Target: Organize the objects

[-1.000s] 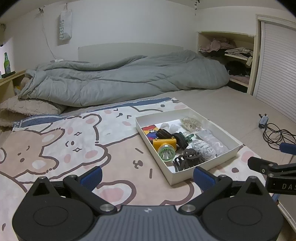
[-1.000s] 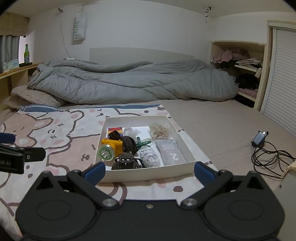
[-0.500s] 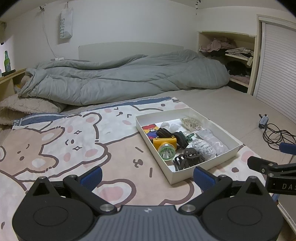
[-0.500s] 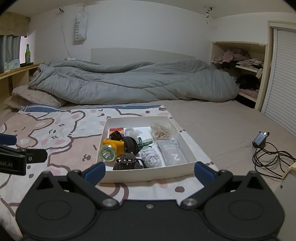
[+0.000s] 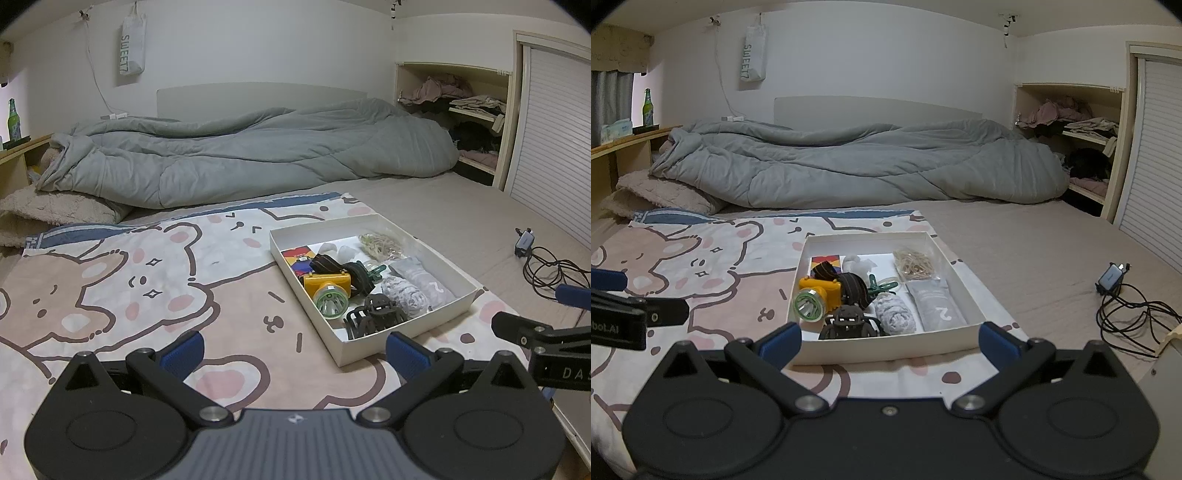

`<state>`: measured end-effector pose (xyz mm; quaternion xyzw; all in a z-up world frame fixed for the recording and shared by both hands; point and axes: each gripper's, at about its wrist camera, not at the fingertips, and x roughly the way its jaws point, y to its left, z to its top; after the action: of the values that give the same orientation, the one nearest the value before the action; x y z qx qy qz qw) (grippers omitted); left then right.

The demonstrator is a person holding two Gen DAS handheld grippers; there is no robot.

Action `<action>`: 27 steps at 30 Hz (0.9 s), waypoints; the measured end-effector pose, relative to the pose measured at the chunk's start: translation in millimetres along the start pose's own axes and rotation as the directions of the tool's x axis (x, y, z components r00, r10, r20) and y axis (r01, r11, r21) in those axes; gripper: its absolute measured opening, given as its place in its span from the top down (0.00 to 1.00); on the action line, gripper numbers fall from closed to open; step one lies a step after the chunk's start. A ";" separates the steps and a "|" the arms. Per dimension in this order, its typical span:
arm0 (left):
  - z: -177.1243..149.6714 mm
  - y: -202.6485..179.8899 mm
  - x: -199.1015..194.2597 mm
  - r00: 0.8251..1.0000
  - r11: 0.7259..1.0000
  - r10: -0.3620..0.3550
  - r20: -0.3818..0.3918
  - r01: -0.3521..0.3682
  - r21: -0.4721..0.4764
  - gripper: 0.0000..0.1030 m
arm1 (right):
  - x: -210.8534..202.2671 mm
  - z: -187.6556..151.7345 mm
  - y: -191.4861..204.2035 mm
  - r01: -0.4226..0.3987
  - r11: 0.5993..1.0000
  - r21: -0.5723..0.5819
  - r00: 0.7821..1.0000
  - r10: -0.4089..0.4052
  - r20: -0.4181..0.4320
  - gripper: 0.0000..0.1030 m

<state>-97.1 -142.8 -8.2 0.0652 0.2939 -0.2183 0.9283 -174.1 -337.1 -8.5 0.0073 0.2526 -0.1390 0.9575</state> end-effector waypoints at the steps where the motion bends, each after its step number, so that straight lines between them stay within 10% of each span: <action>1: -0.2 -0.3 -0.3 1.000 1.000 0.000 -0.001 0.000 -0.001 0.00 | -0.3 -0.5 -0.6 0.000 1.000 -0.002 1.000 0.000 0.000 0.00; 27: -0.8 -2.1 -2.4 1.000 1.000 -0.005 0.001 0.005 -0.008 0.00 | -1.0 -1.3 1.1 -0.004 1.000 -0.008 1.000 0.004 0.002 0.00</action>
<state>-100.2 -143.7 -7.5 0.0608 0.2945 -0.2196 0.9281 -175.3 -335.6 -9.2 0.0036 0.2524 -0.1361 0.9580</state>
